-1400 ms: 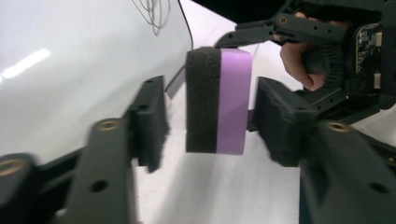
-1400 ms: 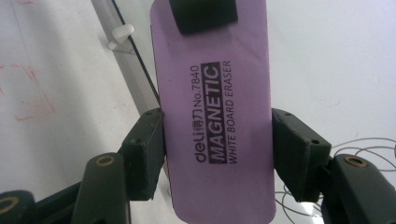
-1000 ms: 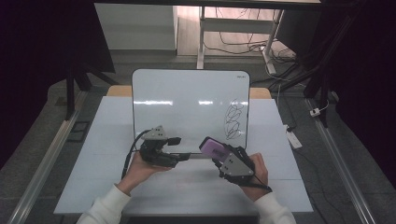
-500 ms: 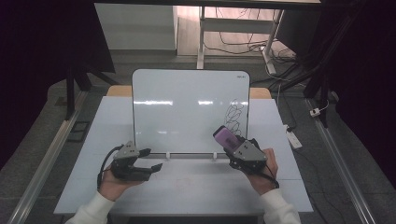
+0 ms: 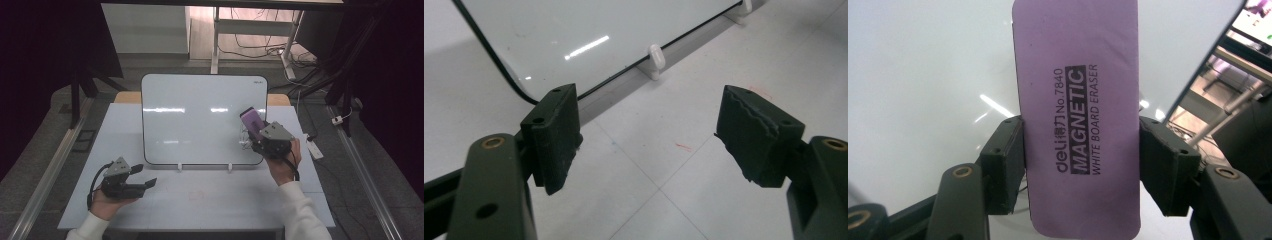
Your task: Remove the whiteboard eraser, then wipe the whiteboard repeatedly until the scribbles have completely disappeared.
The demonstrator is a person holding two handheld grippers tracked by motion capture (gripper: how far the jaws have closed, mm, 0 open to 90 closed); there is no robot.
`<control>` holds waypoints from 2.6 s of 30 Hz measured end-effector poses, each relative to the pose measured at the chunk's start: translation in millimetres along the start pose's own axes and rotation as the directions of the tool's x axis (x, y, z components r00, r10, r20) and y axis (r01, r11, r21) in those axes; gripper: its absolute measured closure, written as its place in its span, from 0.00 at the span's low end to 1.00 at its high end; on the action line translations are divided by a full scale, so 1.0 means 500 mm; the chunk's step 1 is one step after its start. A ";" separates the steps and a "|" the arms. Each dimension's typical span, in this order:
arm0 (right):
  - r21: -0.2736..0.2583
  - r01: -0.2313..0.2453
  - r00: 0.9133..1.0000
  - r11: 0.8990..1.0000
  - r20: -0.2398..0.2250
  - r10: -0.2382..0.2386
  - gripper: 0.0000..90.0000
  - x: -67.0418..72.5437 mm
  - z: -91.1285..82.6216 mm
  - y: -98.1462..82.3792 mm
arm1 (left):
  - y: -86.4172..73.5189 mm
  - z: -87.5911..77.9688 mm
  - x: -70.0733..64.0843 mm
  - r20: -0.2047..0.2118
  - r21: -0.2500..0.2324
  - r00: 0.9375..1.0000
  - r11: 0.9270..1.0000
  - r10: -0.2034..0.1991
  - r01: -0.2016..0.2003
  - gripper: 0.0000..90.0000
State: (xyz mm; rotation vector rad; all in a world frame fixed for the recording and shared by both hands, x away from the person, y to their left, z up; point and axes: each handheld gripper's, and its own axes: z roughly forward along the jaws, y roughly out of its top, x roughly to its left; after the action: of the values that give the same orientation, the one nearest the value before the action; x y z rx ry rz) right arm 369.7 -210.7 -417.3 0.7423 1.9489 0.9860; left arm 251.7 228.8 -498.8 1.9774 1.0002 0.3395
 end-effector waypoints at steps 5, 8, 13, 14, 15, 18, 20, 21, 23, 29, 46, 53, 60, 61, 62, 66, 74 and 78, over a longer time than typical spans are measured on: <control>0.011 -0.047 0.999 0.999 0.026 0.047 0.44 -0.028 0.028 0.019 | -0.001 -0.002 0.002 -0.005 -0.004 1.000 1.000 0.001 -0.001 0.29; 0.005 -0.058 0.998 0.998 0.030 0.058 0.44 -0.037 0.030 0.029 | -0.002 -0.004 0.006 -0.007 -0.009 1.000 1.000 -0.001 0.001 0.29; 0.023 -0.059 0.998 0.998 0.021 0.058 0.44 -0.045 0.036 0.037 | -0.007 -0.004 0.014 -0.023 -0.011 1.000 1.000 -0.007 0.007 0.29; 0.024 -0.057 0.998 0.998 0.025 0.057 0.44 -0.044 0.038 0.039 | -0.008 -0.005 0.015 -0.023 -0.011 1.000 1.000 -0.008 0.008 0.29; 0.024 -0.055 0.998 0.998 0.025 0.054 0.44 -0.044 0.040 0.040 | -0.009 -0.005 0.016 -0.023 -0.010 1.000 1.000 -0.009 0.009 0.29; 0.025 -0.048 0.998 0.999 0.028 0.047 0.44 -0.038 0.043 0.043 | -0.010 -0.006 0.018 -0.026 -0.010 1.000 1.000 -0.008 0.008 0.29; 0.030 -0.042 0.999 0.999 0.033 0.041 0.44 -0.036 0.045 0.047 | -0.010 -0.005 0.019 -0.029 -0.009 0.999 1.000 -0.013 0.013 0.29; 0.036 -0.037 0.999 0.999 0.038 0.035 0.44 -0.036 0.047 0.049 | -0.010 -0.004 0.020 -0.028 -0.009 0.999 1.000 -0.014 0.014 0.29; 0.046 -0.047 0.998 0.998 0.032 0.046 0.44 -0.038 0.053 0.053 | -0.011 -0.004 0.020 -0.031 -0.007 0.999 1.000 -0.014 0.014 0.29; 0.090 -0.024 0.999 0.996 0.033 0.021 0.44 -0.029 0.063 0.058 | -0.011 -0.011 0.017 -0.037 -0.022 0.999 1.000 -0.019 0.019 0.28; 0.095 -0.078 0.997 0.992 0.022 0.076 0.44 -0.063 0.074 0.071 | -0.011 -0.007 0.017 -0.032 -0.013 0.999 1.000 -0.014 0.013 0.28; 0.104 0.028 0.999 0.994 -0.045 -0.023 0.45 0.009 0.084 0.067 | -0.012 -0.009 0.018 -0.028 -0.016 0.999 1.000 -0.020 0.019 0.28; 0.079 0.019 0.999 0.997 -0.029 -0.017 0.45 -0.001 0.084 0.064 | -0.012 -0.009 0.017 -0.027 -0.015 0.999 1.000 -0.018 0.018 0.28; 0.071 -0.008 1.000 0.997 -0.012 0.009 0.45 -0.020 0.084 0.067 | -0.012 -0.010 0.018 -0.026 -0.015 0.999 1.000 -0.019 0.019 0.28; 0.063 -0.026 1.000 0.998 0.012 0.026 0.45 -0.037 0.082 0.070 | -0.012 -0.010 0.018 -0.025 -0.016 0.999 1.000 -0.020 0.020 0.28; 0.050 -0.074 0.996 0.996 0.048 0.071 0.45 -0.084 0.081 0.078 | -0.012 -0.010 0.019 -0.024 -0.016 0.999 1.000 -0.022 0.021 0.28; 0.068 0.041 0.999 0.997 0.011 -0.042 0.45 -0.011 0.076 0.053 | -0.013 -0.010 0.020 -0.027 -0.017 0.999 1.000 -0.023 0.023 0.28; 0.070 0.102 0.995 0.992 -0.028 -0.101 0.45 0.030 0.066 0.020 | -0.013 -0.010 0.020 -0.027 -0.016 0.999 1.000 -0.024 0.024 0.28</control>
State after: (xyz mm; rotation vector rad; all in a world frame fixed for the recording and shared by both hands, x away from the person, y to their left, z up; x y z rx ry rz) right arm 391.9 -182.0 -426.7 0.6668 2.0313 0.8714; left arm 251.8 241.0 -502.3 1.9502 1.0345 0.3605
